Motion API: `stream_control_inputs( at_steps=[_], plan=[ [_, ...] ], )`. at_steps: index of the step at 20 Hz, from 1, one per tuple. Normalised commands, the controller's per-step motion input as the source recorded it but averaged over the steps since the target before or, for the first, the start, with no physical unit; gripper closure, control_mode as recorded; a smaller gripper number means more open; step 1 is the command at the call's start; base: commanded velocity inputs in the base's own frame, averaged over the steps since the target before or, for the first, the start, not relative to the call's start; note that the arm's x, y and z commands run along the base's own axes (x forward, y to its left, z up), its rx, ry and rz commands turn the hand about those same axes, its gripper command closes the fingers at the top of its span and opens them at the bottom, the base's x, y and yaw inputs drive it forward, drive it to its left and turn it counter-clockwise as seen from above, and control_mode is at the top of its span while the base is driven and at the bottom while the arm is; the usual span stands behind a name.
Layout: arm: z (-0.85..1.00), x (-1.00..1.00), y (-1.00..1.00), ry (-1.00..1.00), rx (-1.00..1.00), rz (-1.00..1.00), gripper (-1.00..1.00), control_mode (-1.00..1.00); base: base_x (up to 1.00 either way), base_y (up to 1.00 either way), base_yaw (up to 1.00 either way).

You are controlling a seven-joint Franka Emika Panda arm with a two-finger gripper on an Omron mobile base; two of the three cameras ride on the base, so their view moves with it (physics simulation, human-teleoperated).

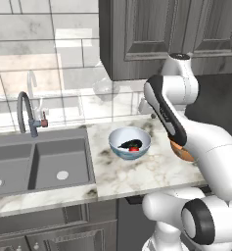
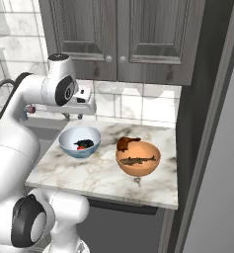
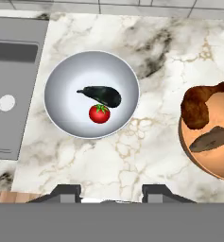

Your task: Place the bowl with the eggplant and tomato on the second highest shelf of the fridge. Place the bowl with the fish and chicken drumstick on the top shelf of the fridge.

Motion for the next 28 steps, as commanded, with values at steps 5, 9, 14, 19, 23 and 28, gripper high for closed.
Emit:
stream_control_inputs(
  at_steps=[5, 9, 14, 19, 23, 28],
  plan=[
    [-0.24, -0.06, 0.0, 0.01, 0.05, -0.07, -1.0, -1.0, 0.0, 0.0, 0.0],
    [-0.86, 0.04, 0.0, 0.12, 0.13, -0.27, -1.0, -1.0, 0.0, 0.0, 0.0],
    [-0.93, 0.24, 0.0, 0.13, 0.11, -0.36, -1.0, -1.0, 0.0, 0.0, 0.0],
    [-0.94, 0.37, 0.0, 0.05, 0.06, -0.31, -1.0, -1.0, 0.0, 0.0, 0.0],
    [-0.59, 0.34, 0.0, 0.0, 0.04, -0.23, -1.0, -1.0, 0.0, 0.0, 0.0],
    [-0.22, 0.43, 0.02, 0.0, 0.0, -0.1, -1.0, -1.0, 0.0, 0.0, 0.0]
  ],
)
